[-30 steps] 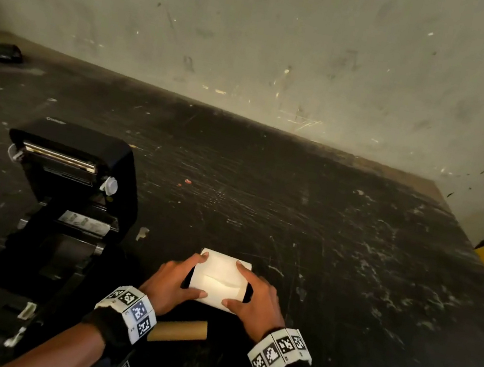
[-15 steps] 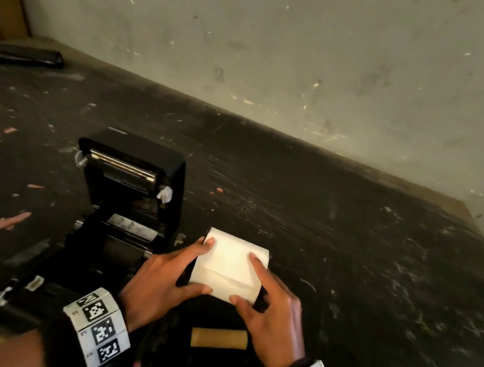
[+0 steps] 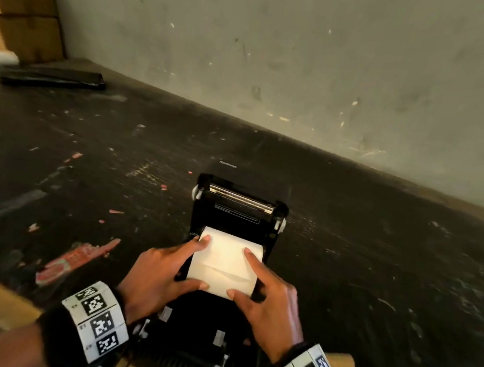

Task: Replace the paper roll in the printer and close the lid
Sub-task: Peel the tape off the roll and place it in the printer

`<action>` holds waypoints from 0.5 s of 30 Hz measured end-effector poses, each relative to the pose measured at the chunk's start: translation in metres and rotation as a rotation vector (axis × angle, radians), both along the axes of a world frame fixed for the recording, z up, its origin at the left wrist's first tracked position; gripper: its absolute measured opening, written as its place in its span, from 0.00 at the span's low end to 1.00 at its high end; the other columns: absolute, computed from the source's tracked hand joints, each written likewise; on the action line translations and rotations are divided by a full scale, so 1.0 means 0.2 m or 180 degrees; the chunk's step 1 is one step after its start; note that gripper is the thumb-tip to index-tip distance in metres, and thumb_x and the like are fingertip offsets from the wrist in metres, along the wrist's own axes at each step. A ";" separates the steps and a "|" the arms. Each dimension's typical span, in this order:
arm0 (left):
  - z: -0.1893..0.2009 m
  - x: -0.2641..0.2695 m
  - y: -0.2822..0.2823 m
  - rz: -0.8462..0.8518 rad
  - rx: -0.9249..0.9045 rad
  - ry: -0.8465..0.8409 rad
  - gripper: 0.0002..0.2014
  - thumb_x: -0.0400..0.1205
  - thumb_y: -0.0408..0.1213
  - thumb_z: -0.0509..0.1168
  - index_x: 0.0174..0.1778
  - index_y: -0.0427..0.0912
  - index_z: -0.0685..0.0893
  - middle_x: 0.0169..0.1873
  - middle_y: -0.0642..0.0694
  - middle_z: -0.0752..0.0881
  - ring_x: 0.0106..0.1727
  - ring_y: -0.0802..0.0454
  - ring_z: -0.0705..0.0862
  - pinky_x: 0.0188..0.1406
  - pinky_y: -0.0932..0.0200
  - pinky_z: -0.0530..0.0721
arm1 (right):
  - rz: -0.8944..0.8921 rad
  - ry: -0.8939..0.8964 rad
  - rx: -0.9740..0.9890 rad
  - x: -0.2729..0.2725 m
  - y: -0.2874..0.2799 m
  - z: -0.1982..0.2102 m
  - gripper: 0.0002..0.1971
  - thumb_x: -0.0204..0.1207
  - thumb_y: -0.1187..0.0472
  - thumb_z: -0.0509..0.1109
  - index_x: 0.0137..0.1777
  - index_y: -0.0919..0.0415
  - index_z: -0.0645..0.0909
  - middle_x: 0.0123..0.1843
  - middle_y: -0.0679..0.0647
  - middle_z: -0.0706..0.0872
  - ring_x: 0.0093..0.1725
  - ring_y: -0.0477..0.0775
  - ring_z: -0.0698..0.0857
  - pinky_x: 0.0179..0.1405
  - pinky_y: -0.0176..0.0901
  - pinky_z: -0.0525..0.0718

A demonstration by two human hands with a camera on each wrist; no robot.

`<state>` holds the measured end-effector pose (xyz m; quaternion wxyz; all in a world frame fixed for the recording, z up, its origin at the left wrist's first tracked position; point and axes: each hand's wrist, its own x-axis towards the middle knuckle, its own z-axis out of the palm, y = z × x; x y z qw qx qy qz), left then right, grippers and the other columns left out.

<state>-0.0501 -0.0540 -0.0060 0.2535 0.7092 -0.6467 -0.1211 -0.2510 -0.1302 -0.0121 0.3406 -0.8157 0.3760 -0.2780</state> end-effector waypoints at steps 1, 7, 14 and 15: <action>-0.01 0.05 0.00 -0.0023 0.0052 -0.0004 0.43 0.64 0.73 0.55 0.74 0.57 0.66 0.60 0.47 0.87 0.55 0.50 0.87 0.54 0.54 0.85 | -0.0074 0.0048 0.0015 0.04 0.01 -0.01 0.37 0.70 0.59 0.77 0.76 0.41 0.63 0.64 0.40 0.77 0.63 0.39 0.79 0.61 0.36 0.83; -0.06 0.13 -0.08 -0.0108 0.0364 0.0076 0.36 0.71 0.57 0.71 0.74 0.55 0.66 0.57 0.45 0.88 0.54 0.45 0.86 0.54 0.51 0.82 | -0.0366 0.0267 0.0125 0.15 -0.01 -0.06 0.36 0.69 0.59 0.78 0.76 0.47 0.67 0.67 0.48 0.82 0.64 0.40 0.80 0.65 0.32 0.78; -0.14 0.16 -0.14 -0.0247 0.0502 0.0095 0.44 0.60 0.72 0.53 0.71 0.53 0.68 0.58 0.44 0.88 0.56 0.43 0.86 0.53 0.49 0.83 | -0.0499 0.0512 0.0277 0.18 -0.04 -0.12 0.35 0.70 0.59 0.77 0.76 0.45 0.67 0.68 0.49 0.81 0.64 0.42 0.79 0.65 0.35 0.77; -0.15 0.16 -0.15 -0.0229 0.0519 0.0103 0.43 0.61 0.71 0.56 0.71 0.53 0.68 0.58 0.44 0.87 0.56 0.43 0.86 0.53 0.50 0.83 | -0.0510 0.0524 0.0276 0.18 -0.05 -0.13 0.35 0.70 0.59 0.77 0.76 0.45 0.67 0.68 0.50 0.81 0.65 0.43 0.79 0.66 0.34 0.76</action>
